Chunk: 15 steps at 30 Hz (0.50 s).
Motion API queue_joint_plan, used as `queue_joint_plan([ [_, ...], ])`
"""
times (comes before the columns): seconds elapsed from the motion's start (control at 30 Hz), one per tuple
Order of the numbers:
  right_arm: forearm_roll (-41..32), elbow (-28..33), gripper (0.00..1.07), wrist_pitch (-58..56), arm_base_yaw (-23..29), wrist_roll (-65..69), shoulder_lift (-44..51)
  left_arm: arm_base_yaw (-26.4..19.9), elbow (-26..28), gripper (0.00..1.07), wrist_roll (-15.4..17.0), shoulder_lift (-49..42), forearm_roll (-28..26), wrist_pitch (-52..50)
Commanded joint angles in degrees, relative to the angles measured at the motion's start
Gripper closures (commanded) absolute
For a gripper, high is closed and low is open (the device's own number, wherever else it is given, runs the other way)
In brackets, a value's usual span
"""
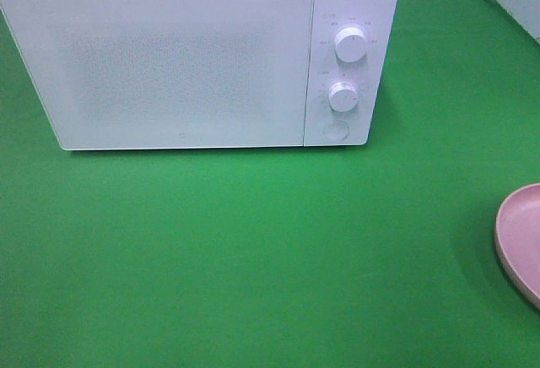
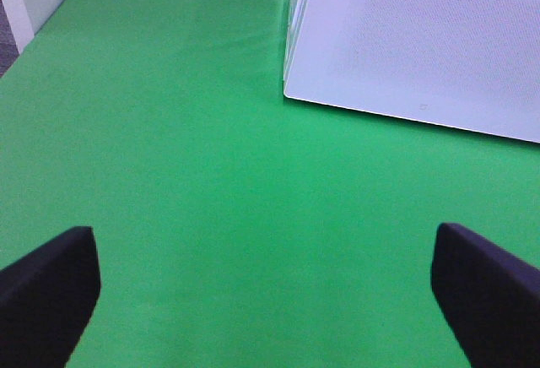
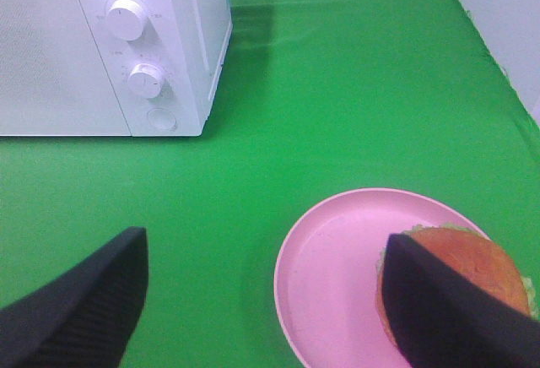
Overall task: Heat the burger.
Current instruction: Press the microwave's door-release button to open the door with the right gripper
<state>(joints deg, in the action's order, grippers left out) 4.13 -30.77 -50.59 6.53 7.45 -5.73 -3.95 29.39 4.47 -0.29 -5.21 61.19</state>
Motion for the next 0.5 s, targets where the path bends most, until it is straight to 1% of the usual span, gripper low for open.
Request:
queue_joint_plan([
  [0.03, 0.4, -0.46, 0.33, 4.07, -0.23, 0.06, -2.92, 0.06, 0.06, 0.07, 0.29, -0.06, -0.23, -0.29],
  [0.2, 0.4, -0.4, 0.33, 9.68, -0.23, 0.06, -7.1, 0.06, 0.06, 0.07, 0.29, -0.06, -0.23, -0.29],
  [0.3, 0.34, -0.4, 0.33, 10.49, -0.23, 0.06, -7.73, 0.06, 0.06, 0.07, 0.29, -0.06, -0.23, -0.29],
  [0.33, 0.34, -0.4, 0.33, 12.89, -0.23, 0.0, -9.97, 0.06, 0.06, 0.07, 0.29, -0.06, -0.23, -0.29],
  [0.43, 0.34, -0.4, 0.33, 13.92, -0.23, 0.0, -10.83, 0.06, 0.06, 0.07, 0.29, -0.06, -0.23, -0.29],
  [0.5, 0.34, -0.4, 0.33, 17.3, -0.23, 0.0, -14.15, 0.06, 0.06, 0.07, 0.29, -0.06, -0.23, -0.29],
])
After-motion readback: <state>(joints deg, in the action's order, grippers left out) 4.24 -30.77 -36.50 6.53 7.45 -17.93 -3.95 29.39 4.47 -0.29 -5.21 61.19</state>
